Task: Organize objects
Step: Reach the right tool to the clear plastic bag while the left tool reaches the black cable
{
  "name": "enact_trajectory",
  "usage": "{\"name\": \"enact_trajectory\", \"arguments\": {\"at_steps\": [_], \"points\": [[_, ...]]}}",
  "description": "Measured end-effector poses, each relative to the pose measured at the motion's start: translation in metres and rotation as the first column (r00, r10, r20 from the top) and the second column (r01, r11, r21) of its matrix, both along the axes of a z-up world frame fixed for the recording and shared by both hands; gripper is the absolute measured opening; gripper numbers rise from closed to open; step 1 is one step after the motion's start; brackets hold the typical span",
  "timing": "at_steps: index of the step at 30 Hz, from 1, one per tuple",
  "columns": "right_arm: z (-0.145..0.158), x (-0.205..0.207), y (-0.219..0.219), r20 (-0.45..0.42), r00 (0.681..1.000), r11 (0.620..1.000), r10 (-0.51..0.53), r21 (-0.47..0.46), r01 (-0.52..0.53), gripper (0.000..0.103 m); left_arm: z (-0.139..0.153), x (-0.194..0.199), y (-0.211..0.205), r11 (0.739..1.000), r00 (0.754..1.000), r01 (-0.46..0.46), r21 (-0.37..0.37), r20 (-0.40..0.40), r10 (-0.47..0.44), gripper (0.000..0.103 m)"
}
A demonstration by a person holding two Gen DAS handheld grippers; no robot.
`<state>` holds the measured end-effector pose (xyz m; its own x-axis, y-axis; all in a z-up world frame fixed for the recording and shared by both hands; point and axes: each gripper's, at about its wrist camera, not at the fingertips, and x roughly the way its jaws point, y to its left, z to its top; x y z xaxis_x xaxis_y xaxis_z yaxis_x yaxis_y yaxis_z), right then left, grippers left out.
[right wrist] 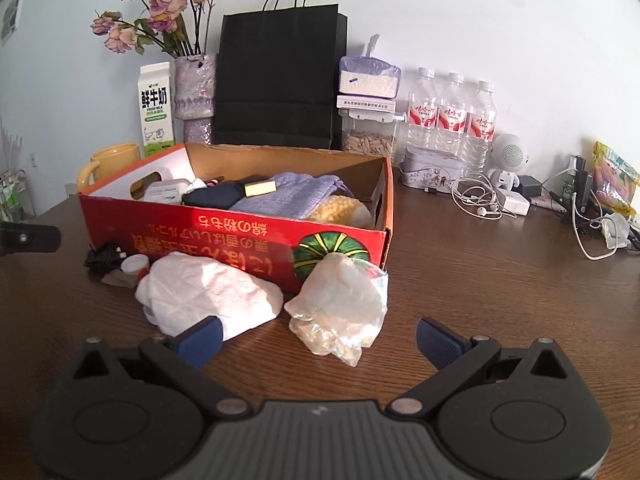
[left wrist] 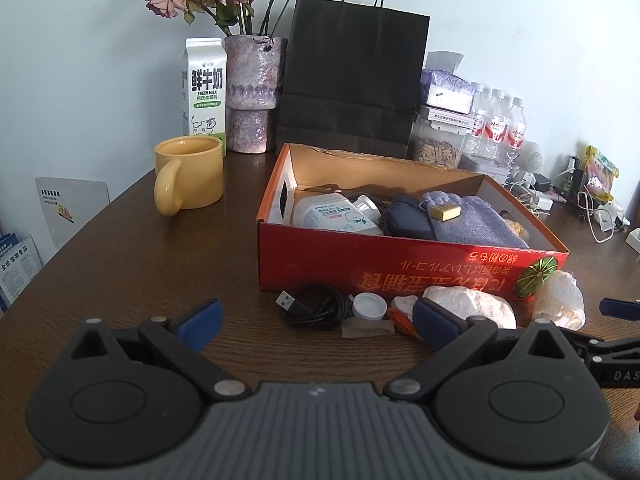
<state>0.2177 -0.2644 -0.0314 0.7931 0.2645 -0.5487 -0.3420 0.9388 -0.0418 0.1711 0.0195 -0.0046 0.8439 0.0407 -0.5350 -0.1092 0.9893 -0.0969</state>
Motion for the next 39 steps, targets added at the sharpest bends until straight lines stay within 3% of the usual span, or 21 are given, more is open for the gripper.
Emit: {"name": "enact_trajectory", "arguments": {"at_steps": [3,6,9,10,11,26,39], "points": [[-0.003,0.012,0.002,-0.008,1.000,1.000,0.007,-0.009,-0.007,0.100,-0.001,0.001,0.000,1.000,1.000,-0.004,0.007,-0.005,0.004,0.103],[-0.006,0.024,0.003,-0.021,1.000,1.000,0.014,0.004,-0.014,0.089,-0.001,0.002,0.000,1.000,1.000,-0.011,0.011,-0.010,0.011,0.103],[-0.009,0.034,0.002,-0.041,0.999,0.999,0.008,0.047,-0.006,0.065,-0.002,0.004,0.001,1.000,1.000,-0.018,0.017,-0.017,0.018,0.103],[-0.010,0.035,0.002,-0.040,0.999,0.999,0.004,0.049,-0.002,0.051,-0.003,0.005,0.001,1.000,1.000,-0.020,0.018,-0.020,0.020,0.103],[-0.011,0.035,0.002,-0.041,0.999,0.999,0.005,0.054,-0.003,0.046,-0.004,0.005,0.001,1.000,0.999,-0.021,0.019,-0.024,0.021,0.103],[-0.006,0.012,0.009,0.074,0.995,0.992,0.066,0.102,-0.073,0.043,-0.024,0.031,0.003,0.998,0.995,-0.046,0.037,-0.085,0.049,0.103],[-0.010,0.010,0.011,0.088,0.994,0.993,0.067,0.093,-0.076,0.043,-0.045,0.075,0.014,0.997,0.982,-0.080,0.017,-0.167,0.082,0.103]]}}
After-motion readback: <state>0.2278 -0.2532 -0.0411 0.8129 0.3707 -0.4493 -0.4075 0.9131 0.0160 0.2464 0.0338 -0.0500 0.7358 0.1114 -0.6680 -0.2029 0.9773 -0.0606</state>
